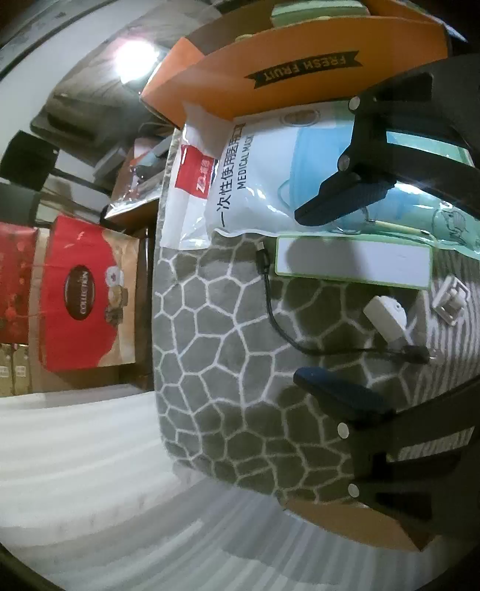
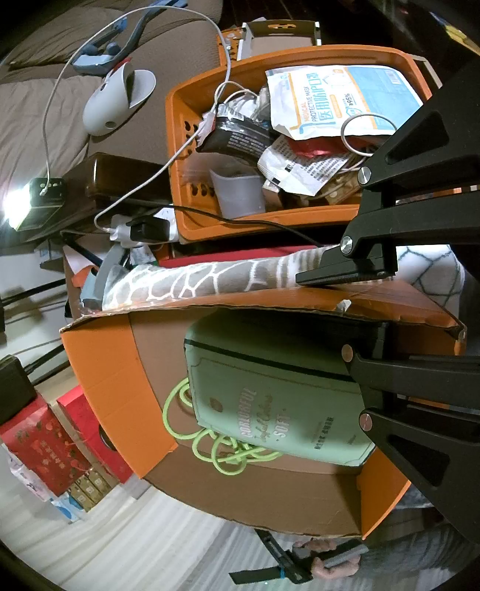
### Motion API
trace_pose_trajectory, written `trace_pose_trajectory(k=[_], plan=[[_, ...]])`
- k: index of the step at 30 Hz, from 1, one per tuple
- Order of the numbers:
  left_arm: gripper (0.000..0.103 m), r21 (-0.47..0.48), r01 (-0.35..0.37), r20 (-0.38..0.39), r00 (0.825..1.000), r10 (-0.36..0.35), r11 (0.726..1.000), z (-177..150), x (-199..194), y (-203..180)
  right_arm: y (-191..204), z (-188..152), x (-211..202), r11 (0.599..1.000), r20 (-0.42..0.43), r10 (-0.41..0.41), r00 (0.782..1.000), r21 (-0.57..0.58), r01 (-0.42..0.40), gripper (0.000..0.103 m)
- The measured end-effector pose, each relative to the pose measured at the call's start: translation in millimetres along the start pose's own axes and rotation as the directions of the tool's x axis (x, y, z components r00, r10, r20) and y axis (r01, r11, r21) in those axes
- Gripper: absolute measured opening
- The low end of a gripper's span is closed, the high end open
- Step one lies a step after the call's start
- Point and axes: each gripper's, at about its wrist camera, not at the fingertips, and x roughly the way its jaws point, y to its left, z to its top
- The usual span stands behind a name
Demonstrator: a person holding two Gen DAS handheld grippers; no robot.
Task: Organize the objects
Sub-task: 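Move the left gripper to the white-and-lime power bank and grasp it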
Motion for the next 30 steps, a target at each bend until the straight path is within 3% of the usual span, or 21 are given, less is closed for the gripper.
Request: trace_pose_trajectory(k=[2,9,14,21,30], plan=[[0.067,-0.001,0.001,-0.012,1.000,-0.002,1.000,-0.2,4.7,0.0,0.6,-0.2,0.1,1.000,0.000,0.000,1.000,0.000,0.000,0.014],[0.067,-0.003,0.023,-0.019,1.000,-0.023,1.000,-1.1,11.1,-1.3,1.4,-2.1,2.4,1.000,-0.005,-0.002,1.000,0.003,0.002,0.014],[0.063,0.016,0.001,-0.033,0.999,-0.001,1.000,-5.1,22.0,-7.6,1.9,-3.2,4.1,1.000,-0.011,-0.002,1.000,0.006,0.002,0.014],[0.025,0.029,0.046,-0.046,0.998,-0.045,0.999,-2.5,17.4,-20.4,1.7,-2.4,4.6,1.000,-0.015,-0.004,1.000,0.006,0.005,0.014],[0.024,-0.002,0.048,-0.037,0.998,-0.048,0.999,-2.1,11.3,-14.7,1.5,1.0,-0.3,1.000,-0.003,-0.008,1.000,0.008,0.008,0.013]])
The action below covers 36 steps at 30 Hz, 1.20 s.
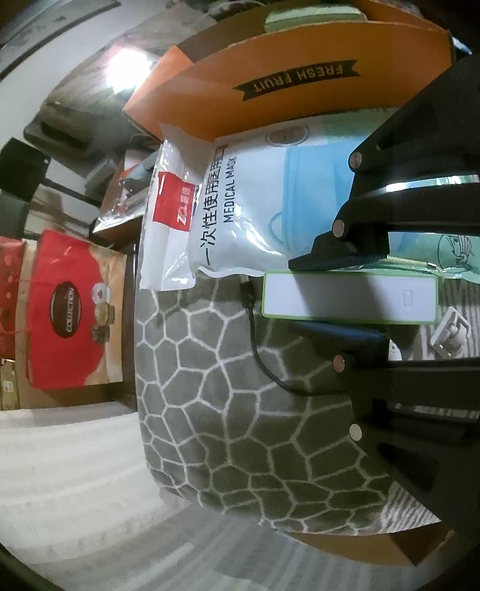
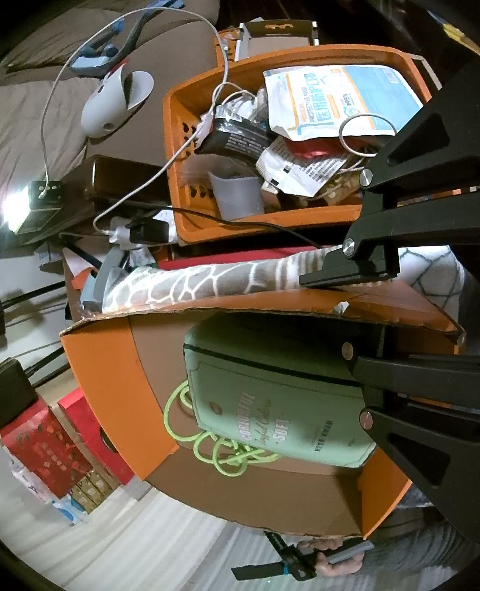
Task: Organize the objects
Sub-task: 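Move the left gripper to the white-and-lime power bank and grasp it, then lift the power bank with the left gripper and carry it over the box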
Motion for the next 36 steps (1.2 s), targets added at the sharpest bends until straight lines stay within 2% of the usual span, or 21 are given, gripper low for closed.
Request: trace_pose_trajectory(k=[12,20,29,36], plan=[[0.024,-0.010,0.004,0.013,1.000,-0.004,1.000,-0.2,-13.2,6.0,0.8,9.4,-9.0,1.000,0.018,-0.015,1.000,-0.016,0.016,0.016],[0.023,-0.016,0.009,0.020,1.000,-0.008,1.000,0.3,-18.6,6.7,7.0,15.5,-16.0,0.998,0.025,-0.024,0.999,-0.055,0.025,0.010],[0.023,-0.026,0.019,0.034,0.999,-0.018,0.999,2.2,-29.7,11.1,-3.8,17.3,-16.5,0.998,0.015,0.044,0.999,-0.041,-0.043,0.009],[0.023,-0.019,0.019,0.050,0.999,-0.019,1.000,4.3,-44.0,9.6,-3.3,17.7,-16.9,0.998,0.009,0.045,0.999,-0.046,-0.045,0.009]])
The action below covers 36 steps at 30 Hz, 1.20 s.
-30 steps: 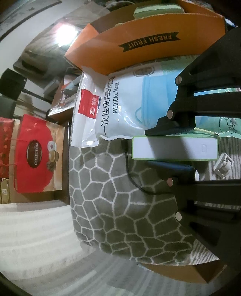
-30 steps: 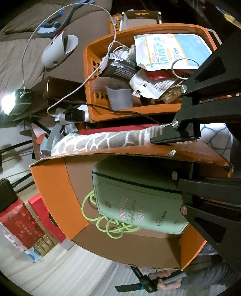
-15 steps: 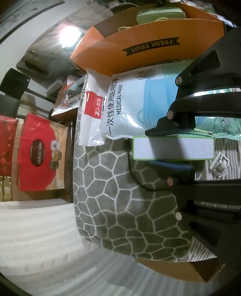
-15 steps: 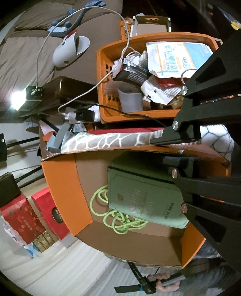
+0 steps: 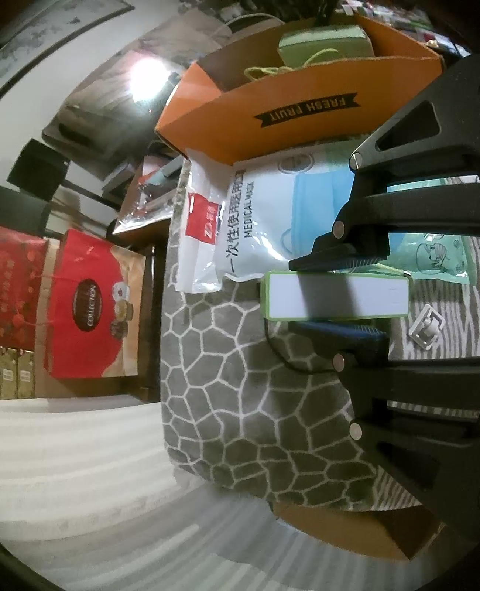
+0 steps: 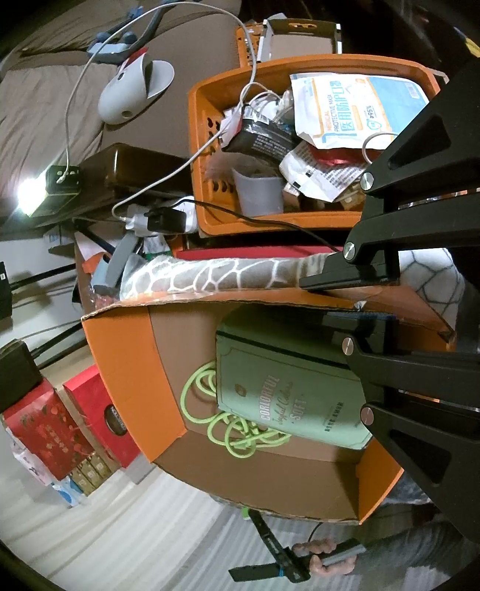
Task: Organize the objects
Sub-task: 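Lift the power bank with the left gripper and carry it over the box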
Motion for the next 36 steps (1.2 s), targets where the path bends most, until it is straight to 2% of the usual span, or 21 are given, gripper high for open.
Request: trace_pose_trajectory(k=[5,16,27,36], plan=[[0.023,0.012,0.004,0.020,1.000,-0.004,1.000,2.7,-13.9,-5.8,2.8,0.5,-3.5,1.000,0.009,-0.018,1.000,-0.003,0.018,0.009],[0.023,0.052,0.068,0.041,0.997,-0.071,0.996,5.8,-40.8,-30.2,7.1,-1.2,-5.8,0.998,0.028,-0.048,0.998,-0.029,0.048,0.006],[0.023,0.143,0.133,0.063,0.988,-0.143,0.981,12.4,-83.7,-90.3,1.9,-1.8,-6.3,1.000,0.035,-0.022,0.999,-0.009,0.023,0.006],[0.023,0.201,0.207,0.048,0.974,-0.220,0.957,15.3,-92.7,-143.0,0.1,-1.9,-7.7,1.000,0.037,-0.010,0.999,-0.004,0.010,0.006]])
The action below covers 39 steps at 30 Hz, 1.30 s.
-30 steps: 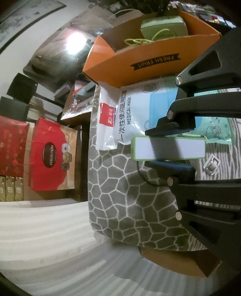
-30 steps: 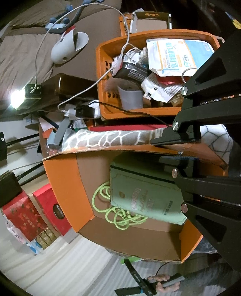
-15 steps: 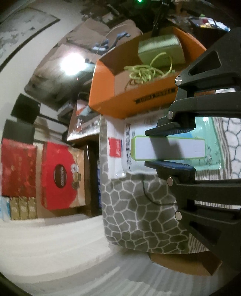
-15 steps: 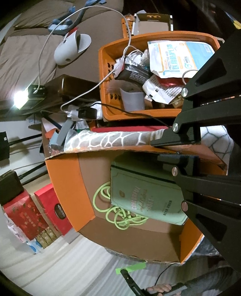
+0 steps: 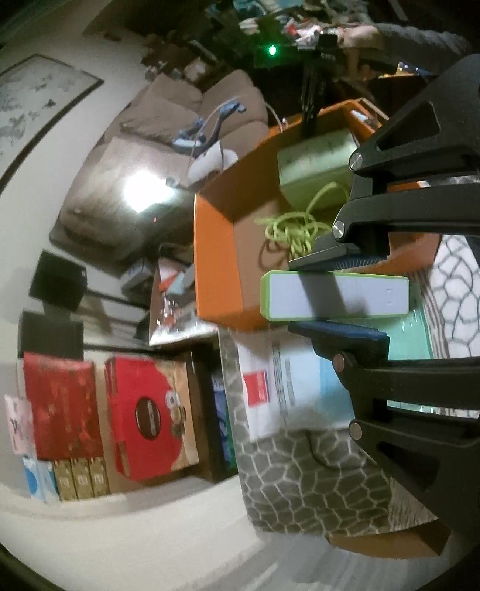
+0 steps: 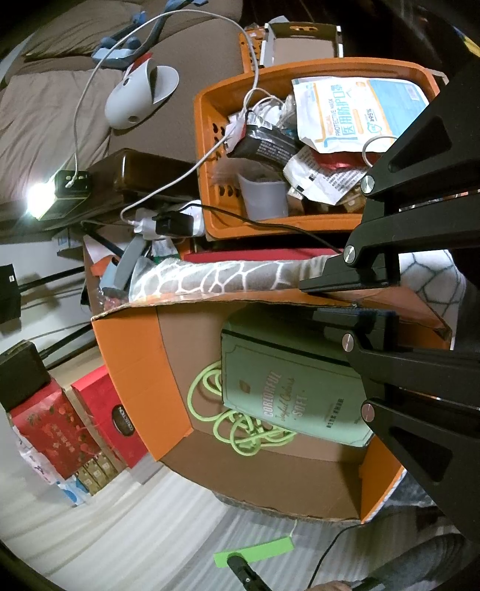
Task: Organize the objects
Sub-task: 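Lift the power bank with the left gripper and carry it over the box, then lower the power bank into the box and open the left gripper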
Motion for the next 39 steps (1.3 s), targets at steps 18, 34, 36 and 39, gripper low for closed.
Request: trace_pose_trajectory(k=[18,34,36,39], plan=[[0.023,0.114,0.063,-0.067,0.996,-0.055,0.991,12.5,46.9,-83.8,2.4,-0.4,0.4,1.000,0.002,0.005,1.000,0.005,-0.005,0.007],[0.023,0.187,-0.001,-0.158,0.987,0.031,0.982,7.7,119.0,-106.0,1.1,-0.6,0.1,1.000,0.003,0.007,1.000,0.005,-0.007,0.007],[0.023,0.187,-0.005,-0.168,0.985,0.038,0.982,5.7,126.8,-106.6,1.3,-0.6,0.2,1.000,0.003,0.007,1.000,0.005,-0.007,0.007],[0.023,0.185,-0.011,-0.177,0.983,0.045,0.983,4.2,136.2,-108.0,1.7,-0.4,0.2,1.000,0.003,0.007,1.000,0.007,-0.007,0.007]])
